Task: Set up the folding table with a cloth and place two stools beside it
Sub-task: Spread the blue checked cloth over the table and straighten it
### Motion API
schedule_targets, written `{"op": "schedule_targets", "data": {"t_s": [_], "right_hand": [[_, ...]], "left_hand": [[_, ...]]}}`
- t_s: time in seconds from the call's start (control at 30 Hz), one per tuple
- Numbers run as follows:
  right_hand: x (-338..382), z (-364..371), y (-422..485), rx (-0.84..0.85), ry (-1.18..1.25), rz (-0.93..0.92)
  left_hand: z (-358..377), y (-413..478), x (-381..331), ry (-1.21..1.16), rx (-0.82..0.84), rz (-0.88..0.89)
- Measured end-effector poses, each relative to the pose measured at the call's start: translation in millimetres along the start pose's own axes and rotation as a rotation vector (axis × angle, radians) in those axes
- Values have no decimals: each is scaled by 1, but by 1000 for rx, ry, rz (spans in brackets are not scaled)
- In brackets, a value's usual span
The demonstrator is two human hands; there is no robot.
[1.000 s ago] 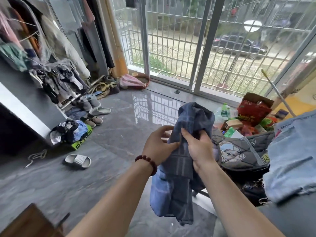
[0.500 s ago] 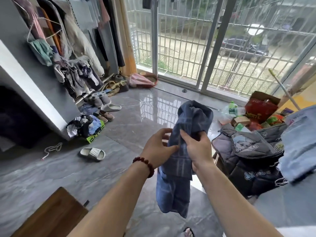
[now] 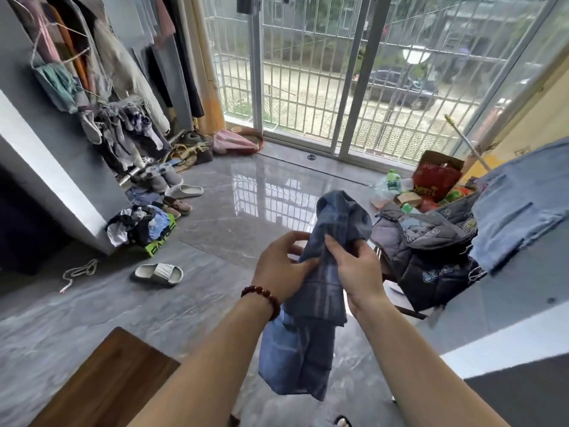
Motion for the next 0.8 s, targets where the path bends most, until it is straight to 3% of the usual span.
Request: {"op": "schedule_targets", "data": {"t_s": [0.33, 0.43, 0.67, 0.8], "right_hand": [[5, -47, -53, -70, -11, 17], [4, -74, -75, -118, -45, 13], [-8, -157, -152, -195, -87, -2], [-19, -202, -208, -213, -110, -22]], "left_hand": [[37, -56, -10, -116, 29, 28], [58, -80, -14, -21, 65, 74], [126, -179, -18, 37, 303, 178], [157, -247, -3, 88, 343, 217]]}}
Point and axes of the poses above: each hand's wrist, its own y-axis towards the middle knuckle, its own z-axis out of the palm, x = y × z, the point moved 5 cm from there along y, towards the middle knuckle, and after that the axes turned 6 degrees about -z, right-handed, at the moved point
